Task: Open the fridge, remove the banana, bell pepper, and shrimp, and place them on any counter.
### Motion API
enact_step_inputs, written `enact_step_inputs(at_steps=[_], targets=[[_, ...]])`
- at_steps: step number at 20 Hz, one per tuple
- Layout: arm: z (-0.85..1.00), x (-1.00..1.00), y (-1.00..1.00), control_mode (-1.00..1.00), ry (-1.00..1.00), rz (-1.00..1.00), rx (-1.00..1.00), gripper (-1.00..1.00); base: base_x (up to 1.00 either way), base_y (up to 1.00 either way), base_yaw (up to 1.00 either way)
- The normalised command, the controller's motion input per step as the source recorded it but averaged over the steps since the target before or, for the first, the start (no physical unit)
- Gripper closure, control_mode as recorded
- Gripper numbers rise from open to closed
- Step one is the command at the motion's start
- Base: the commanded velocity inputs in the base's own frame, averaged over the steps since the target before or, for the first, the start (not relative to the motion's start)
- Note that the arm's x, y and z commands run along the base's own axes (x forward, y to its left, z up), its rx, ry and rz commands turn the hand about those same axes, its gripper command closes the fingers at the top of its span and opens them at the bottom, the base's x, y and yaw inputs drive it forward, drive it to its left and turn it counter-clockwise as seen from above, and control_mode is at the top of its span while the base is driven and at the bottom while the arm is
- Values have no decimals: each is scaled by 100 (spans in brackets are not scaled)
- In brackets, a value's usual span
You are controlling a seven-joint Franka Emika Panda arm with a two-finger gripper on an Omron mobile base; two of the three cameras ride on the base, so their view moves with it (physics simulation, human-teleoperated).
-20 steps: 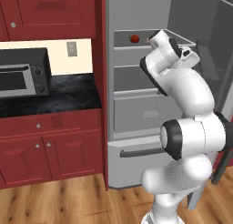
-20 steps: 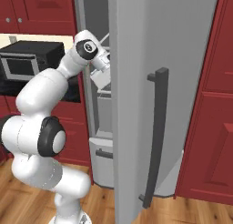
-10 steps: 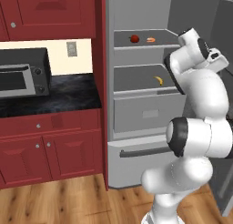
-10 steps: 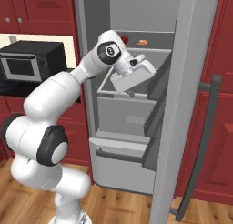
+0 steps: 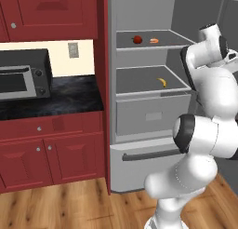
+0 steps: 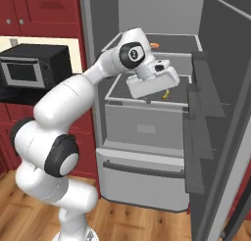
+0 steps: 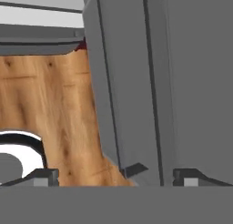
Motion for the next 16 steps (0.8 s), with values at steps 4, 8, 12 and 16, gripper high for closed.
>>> enact_step_inputs(at_steps=[4, 8, 12, 16], targets=[[0, 21, 100, -100, -20, 22, 3, -100, 0, 0, 0], [10, 8, 100, -100, -34, 16, 16, -100, 0, 0, 0], [3, 0, 100, -100, -32, 18, 19, -100, 0, 0, 0], [0, 0, 100, -100, -31, 16, 17, -100, 0, 0, 0]])
